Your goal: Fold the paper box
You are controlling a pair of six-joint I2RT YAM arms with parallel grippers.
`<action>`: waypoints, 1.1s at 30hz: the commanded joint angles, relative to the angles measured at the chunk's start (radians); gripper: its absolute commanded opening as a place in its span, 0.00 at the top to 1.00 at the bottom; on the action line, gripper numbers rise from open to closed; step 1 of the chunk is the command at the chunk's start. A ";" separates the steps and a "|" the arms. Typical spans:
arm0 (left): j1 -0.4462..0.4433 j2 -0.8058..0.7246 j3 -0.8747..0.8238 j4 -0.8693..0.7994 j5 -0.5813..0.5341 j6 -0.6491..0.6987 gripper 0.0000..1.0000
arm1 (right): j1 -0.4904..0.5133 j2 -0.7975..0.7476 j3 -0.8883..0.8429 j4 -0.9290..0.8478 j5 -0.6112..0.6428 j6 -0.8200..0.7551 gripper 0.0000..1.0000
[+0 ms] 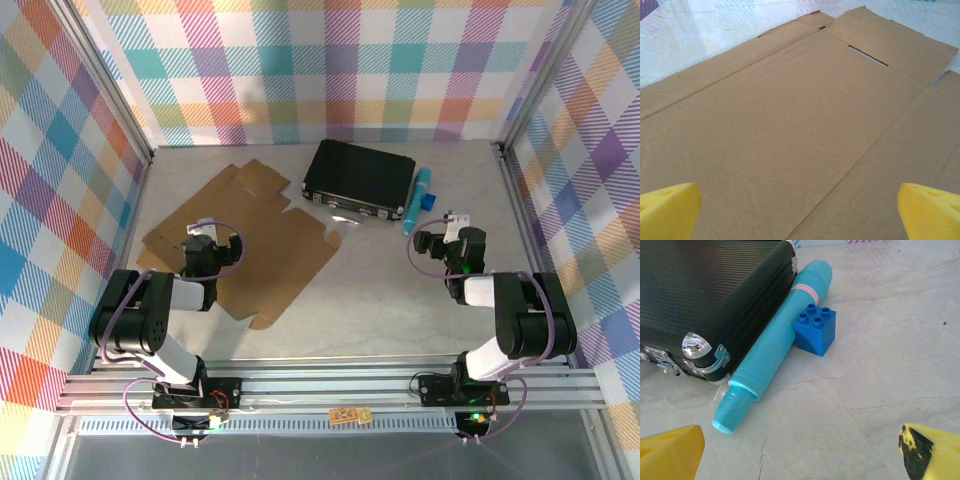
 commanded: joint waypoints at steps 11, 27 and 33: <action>-0.004 0.001 0.018 0.025 0.010 0.012 0.00 | -0.004 0.006 0.018 0.002 -0.022 -0.010 0.01; -0.004 0.001 0.018 0.025 0.009 0.011 0.00 | -0.004 0.005 0.017 0.002 -0.022 -0.010 0.01; -0.017 -0.134 0.030 -0.106 -0.051 0.005 0.00 | -0.005 -0.019 0.024 -0.009 -0.017 -0.004 0.01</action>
